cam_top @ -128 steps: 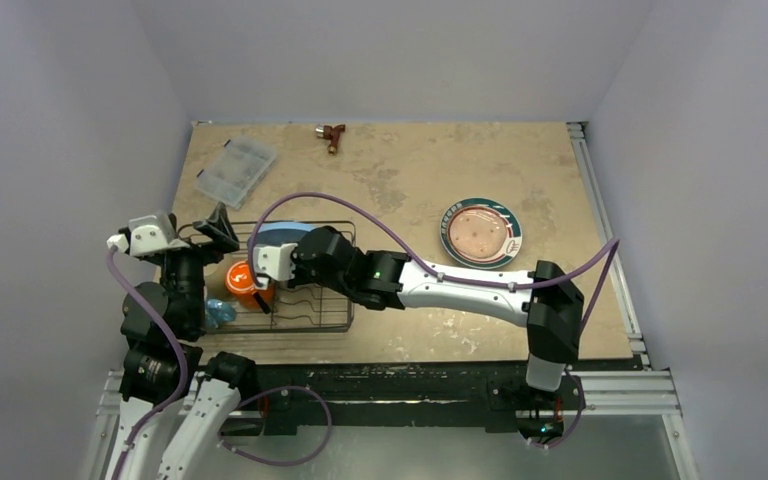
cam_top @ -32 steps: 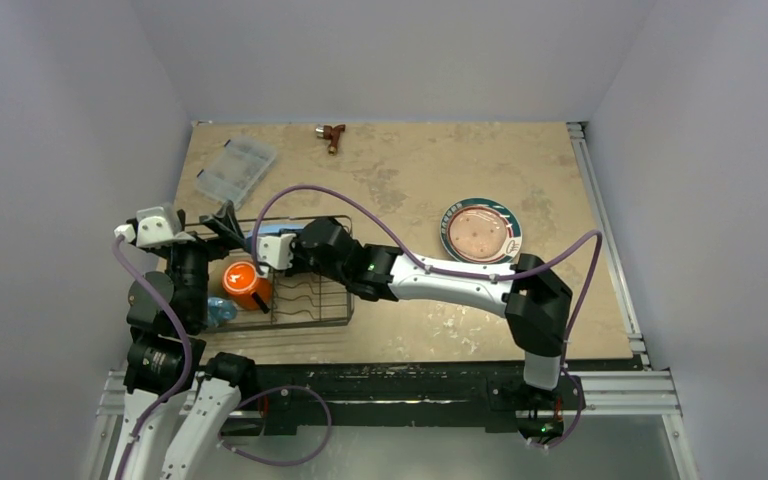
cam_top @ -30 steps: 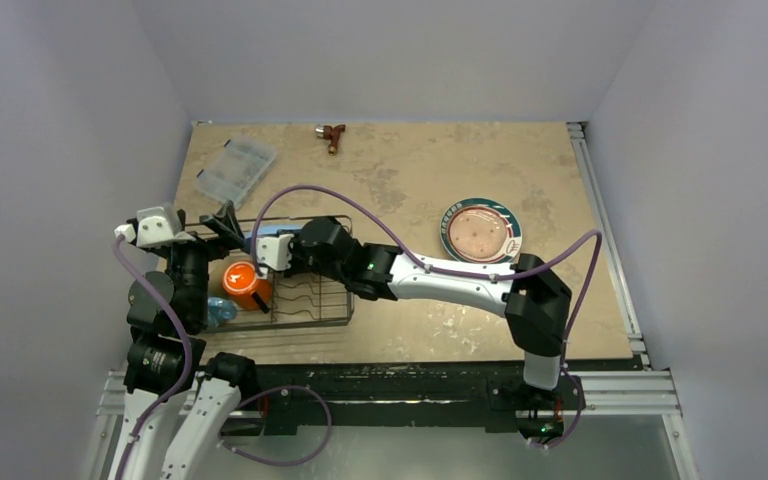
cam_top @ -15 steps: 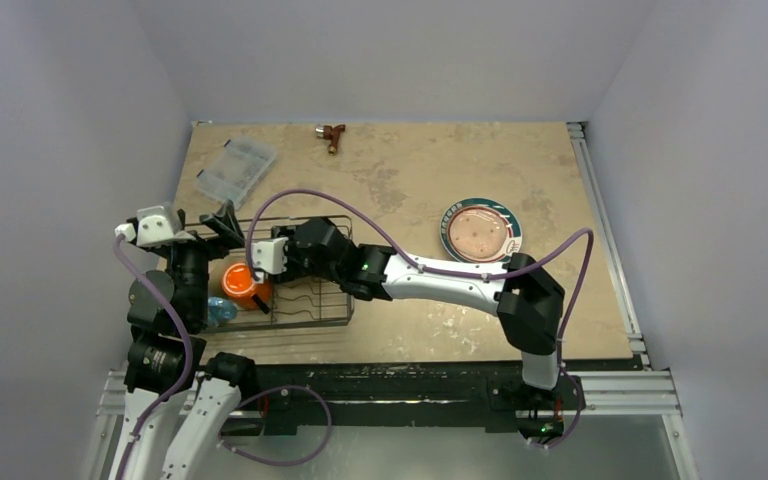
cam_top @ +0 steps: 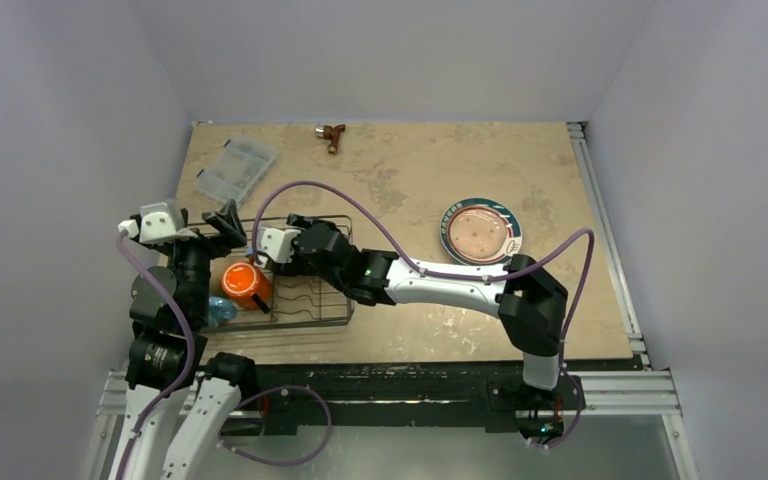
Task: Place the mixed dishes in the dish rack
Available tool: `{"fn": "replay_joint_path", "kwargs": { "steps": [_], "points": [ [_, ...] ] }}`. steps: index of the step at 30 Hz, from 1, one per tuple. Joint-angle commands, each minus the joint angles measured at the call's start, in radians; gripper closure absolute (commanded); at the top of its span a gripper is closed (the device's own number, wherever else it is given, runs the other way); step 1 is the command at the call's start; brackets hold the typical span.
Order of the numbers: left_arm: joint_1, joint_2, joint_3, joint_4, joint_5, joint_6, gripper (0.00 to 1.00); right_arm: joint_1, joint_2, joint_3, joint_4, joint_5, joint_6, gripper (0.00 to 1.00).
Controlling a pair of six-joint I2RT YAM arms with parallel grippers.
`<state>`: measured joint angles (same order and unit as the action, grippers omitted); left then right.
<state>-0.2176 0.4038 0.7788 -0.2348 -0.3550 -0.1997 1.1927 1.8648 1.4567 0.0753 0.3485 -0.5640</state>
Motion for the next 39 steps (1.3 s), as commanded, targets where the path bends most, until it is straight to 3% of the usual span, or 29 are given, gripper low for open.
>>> {"fn": "replay_joint_path", "kwargs": {
  "steps": [1,7,19,33,39],
  "points": [
    [0.006,0.01,0.026,0.013,0.014,-0.015,0.14,-0.007,0.045,0.085,0.076,0.166,0.04,0.36],
    [0.007,0.013,0.027,0.012,0.014,-0.017,0.14,-0.016,0.051,0.126,0.086,0.189,0.039,0.34],
    [0.015,0.019,0.03,0.011,0.024,-0.021,0.14,-0.014,-0.073,-0.002,0.039,-0.032,0.114,0.3],
    [0.018,0.026,0.032,0.008,0.031,-0.024,0.14,-0.013,-0.159,-0.081,0.0,-0.018,0.251,0.27],
    [0.018,0.028,0.033,0.007,0.034,-0.024,0.14,-0.024,-0.308,-0.207,0.101,0.034,0.374,0.24]
  ]
}}
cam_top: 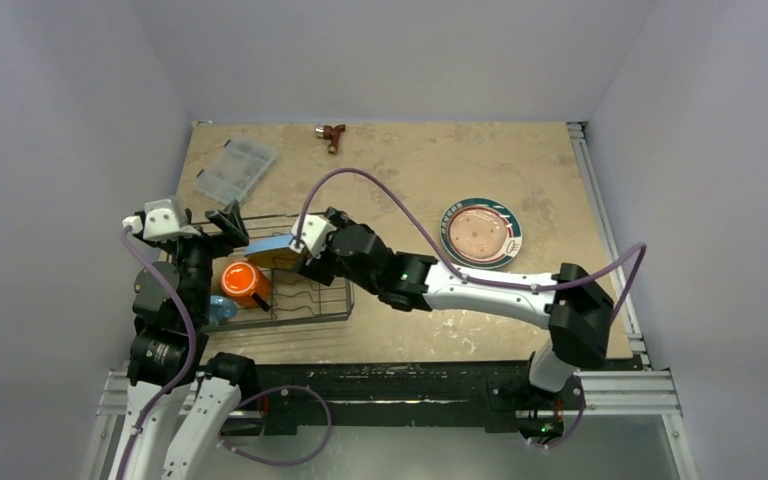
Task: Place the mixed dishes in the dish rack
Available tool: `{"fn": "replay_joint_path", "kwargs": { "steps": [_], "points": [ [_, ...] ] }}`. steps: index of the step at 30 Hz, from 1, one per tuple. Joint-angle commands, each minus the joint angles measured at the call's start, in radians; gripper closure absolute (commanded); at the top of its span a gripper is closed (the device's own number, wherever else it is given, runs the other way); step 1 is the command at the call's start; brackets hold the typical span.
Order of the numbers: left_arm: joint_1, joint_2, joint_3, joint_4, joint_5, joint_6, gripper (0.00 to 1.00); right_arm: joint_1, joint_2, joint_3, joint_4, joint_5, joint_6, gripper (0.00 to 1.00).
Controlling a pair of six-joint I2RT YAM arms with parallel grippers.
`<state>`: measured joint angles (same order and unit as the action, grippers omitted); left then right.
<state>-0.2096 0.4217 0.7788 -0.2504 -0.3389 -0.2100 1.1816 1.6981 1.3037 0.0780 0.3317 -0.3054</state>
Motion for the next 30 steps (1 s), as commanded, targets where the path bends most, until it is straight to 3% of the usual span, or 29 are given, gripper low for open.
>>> {"fn": "replay_joint_path", "kwargs": {
  "steps": [1,6,10,14,19,22,24,30],
  "points": [
    [0.01,0.01,0.033,0.021,0.019,-0.014,0.14,-0.022,-0.169,-0.073,0.103,0.054,0.155,0.22],
    [0.01,0.015,0.037,0.02,0.03,-0.015,0.13,-0.131,-0.298,-0.178,0.094,-0.092,0.456,0.22],
    [0.009,0.019,0.036,0.013,0.032,-0.015,0.13,-0.159,-0.386,-0.294,0.132,-0.13,0.595,0.19],
    [0.009,0.038,0.042,0.011,0.048,-0.019,0.13,-0.393,-0.518,-0.412,0.071,-0.198,0.852,0.19],
    [0.009,0.052,0.046,0.006,0.072,-0.024,0.13,-0.731,-0.669,-0.557,-0.064,-0.179,1.017,0.21],
    [0.008,0.066,0.055,0.0,0.084,-0.026,0.13,-0.954,-0.682,-0.61,-0.105,-0.305,1.023,0.23],
    [0.008,0.069,0.058,-0.003,0.095,-0.028,0.13,-1.04,-0.641,-0.598,-0.154,-0.325,0.985,0.24],
    [0.005,0.085,0.064,-0.009,0.107,-0.028,0.12,-1.146,-0.443,-0.529,-0.246,-0.371,0.922,0.31]
  ]
}}
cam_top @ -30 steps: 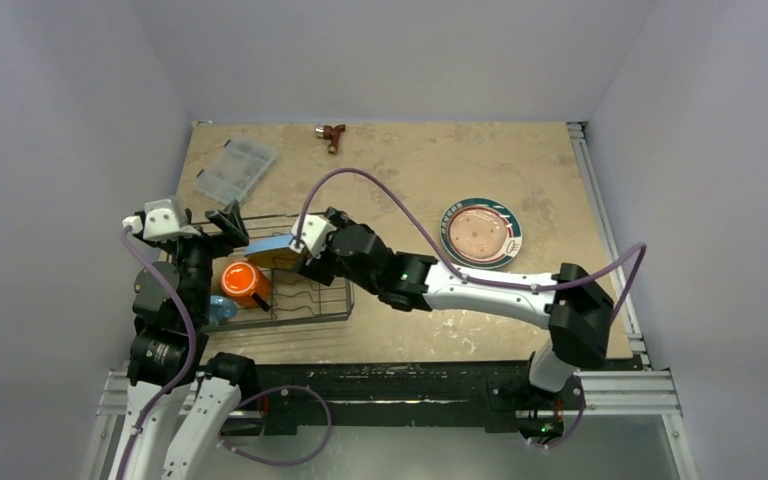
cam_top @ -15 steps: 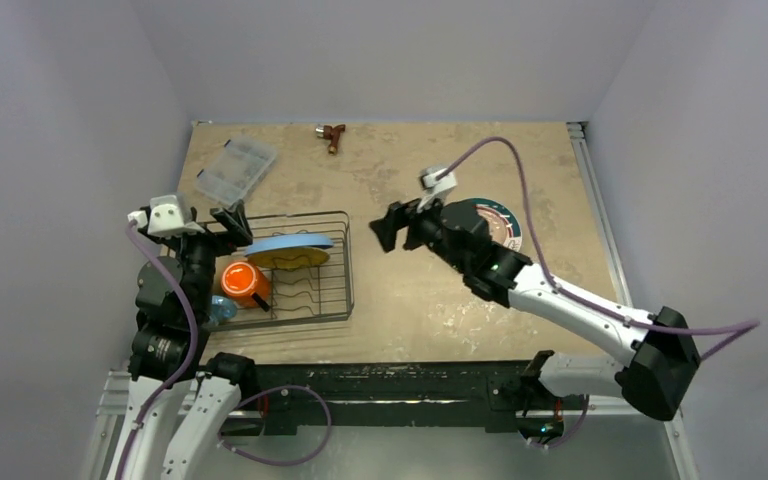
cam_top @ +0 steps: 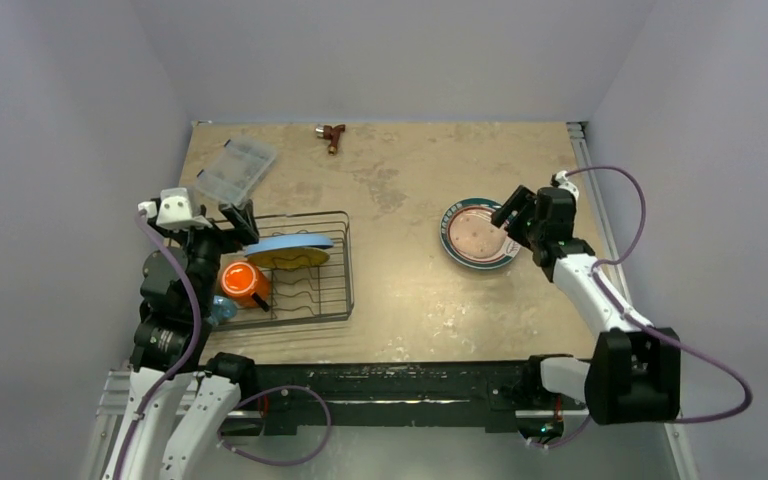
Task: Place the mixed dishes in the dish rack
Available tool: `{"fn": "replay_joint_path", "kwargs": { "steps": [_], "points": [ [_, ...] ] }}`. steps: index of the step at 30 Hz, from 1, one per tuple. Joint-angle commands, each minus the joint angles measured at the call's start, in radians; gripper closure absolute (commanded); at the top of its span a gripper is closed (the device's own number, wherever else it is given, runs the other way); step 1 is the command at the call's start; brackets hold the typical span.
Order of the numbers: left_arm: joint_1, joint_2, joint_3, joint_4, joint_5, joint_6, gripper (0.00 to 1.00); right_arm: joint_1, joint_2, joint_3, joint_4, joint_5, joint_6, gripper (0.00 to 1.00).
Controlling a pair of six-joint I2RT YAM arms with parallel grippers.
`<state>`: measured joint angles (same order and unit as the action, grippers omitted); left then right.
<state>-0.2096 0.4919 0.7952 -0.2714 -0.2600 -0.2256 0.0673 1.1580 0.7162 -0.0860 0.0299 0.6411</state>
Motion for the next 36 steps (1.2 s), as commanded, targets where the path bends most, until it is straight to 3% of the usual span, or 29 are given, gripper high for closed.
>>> {"fn": "replay_joint_path", "kwargs": {
  "steps": [1,15,20,23,27,36],
  "points": [
    [0.006,0.016,0.048,0.011,0.03,-0.012,0.12,-0.036,0.118,0.055,-0.066,-0.076,-0.029,0.35],
    [-0.004,0.042,0.056,0.012,0.048,-0.004,0.12,-0.047,0.279,0.014,0.067,-0.031,-0.046,0.51],
    [-0.004,0.058,0.056,0.014,0.066,-0.001,0.12,-0.048,0.334,-0.011,0.134,-0.035,-0.031,0.67],
    [-0.004,0.085,0.07,0.012,0.114,0.004,0.12,-0.047,0.347,-0.015,0.146,-0.031,-0.041,0.83],
    [-0.004,0.128,0.076,0.033,0.227,0.011,0.12,-0.046,0.324,-0.02,0.149,-0.003,-0.072,1.0],
    [-0.004,0.318,0.154,0.052,0.67,-0.012,0.12,-0.022,0.047,-0.012,0.125,-0.076,-0.11,1.0]
  ]
}}
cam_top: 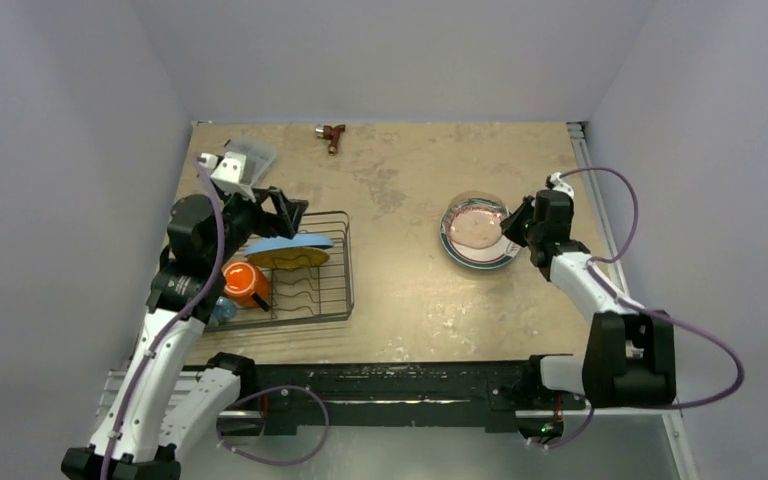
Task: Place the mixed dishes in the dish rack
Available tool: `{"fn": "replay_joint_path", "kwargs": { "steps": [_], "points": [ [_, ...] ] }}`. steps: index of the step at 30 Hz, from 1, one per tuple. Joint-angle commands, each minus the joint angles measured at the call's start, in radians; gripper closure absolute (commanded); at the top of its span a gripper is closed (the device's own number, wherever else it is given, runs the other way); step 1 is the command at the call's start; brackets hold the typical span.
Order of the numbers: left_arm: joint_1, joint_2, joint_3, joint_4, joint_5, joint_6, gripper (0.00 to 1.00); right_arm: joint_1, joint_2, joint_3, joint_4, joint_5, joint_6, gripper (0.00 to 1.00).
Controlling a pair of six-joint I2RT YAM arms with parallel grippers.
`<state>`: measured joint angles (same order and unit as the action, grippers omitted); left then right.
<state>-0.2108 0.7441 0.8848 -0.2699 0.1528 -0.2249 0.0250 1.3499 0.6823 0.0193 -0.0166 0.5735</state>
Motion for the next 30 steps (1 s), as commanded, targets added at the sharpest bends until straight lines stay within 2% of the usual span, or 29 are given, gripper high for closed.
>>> {"fn": "replay_joint_path", "kwargs": {
  "steps": [1,4,8,10,14,19,24,27,29,30],
  "points": [
    [-0.002,0.095,0.077,0.054,0.326,-0.023,0.12,0.039,-0.192,0.032,0.015,-0.04,-0.051,1.0],
    [-0.004,0.183,0.11,0.076,0.527,-0.07,0.13,0.159,-0.267,0.087,-0.009,-0.021,-0.092,1.0],
    [-0.021,0.26,0.126,0.128,0.684,-0.124,0.13,0.346,-0.323,0.145,0.0,0.015,-0.101,1.0],
    [-0.041,0.287,0.146,0.093,0.712,-0.11,0.13,0.44,-0.327,0.176,0.007,0.038,-0.098,1.0],
    [-0.086,0.34,0.195,-0.015,0.694,-0.043,0.16,0.549,-0.321,0.212,0.039,0.025,-0.082,1.0],
    [-0.112,0.36,0.217,-0.085,0.624,-0.006,0.33,0.648,-0.324,0.233,0.082,0.028,-0.085,1.0],
    [-0.116,0.363,0.226,-0.106,0.599,0.007,0.55,0.717,-0.338,0.231,0.105,0.052,-0.086,1.0],
    [-0.117,0.355,0.226,-0.11,0.59,0.014,0.77,0.736,-0.34,0.239,0.1,0.05,-0.121,1.0],
    [-0.117,0.346,0.227,-0.115,0.573,0.023,0.98,0.739,-0.329,0.268,0.052,0.022,-0.186,1.0],
    [-0.118,0.336,0.225,-0.119,0.559,0.03,1.0,0.739,-0.32,0.298,0.003,-0.005,-0.233,0.9]
  ]
}}
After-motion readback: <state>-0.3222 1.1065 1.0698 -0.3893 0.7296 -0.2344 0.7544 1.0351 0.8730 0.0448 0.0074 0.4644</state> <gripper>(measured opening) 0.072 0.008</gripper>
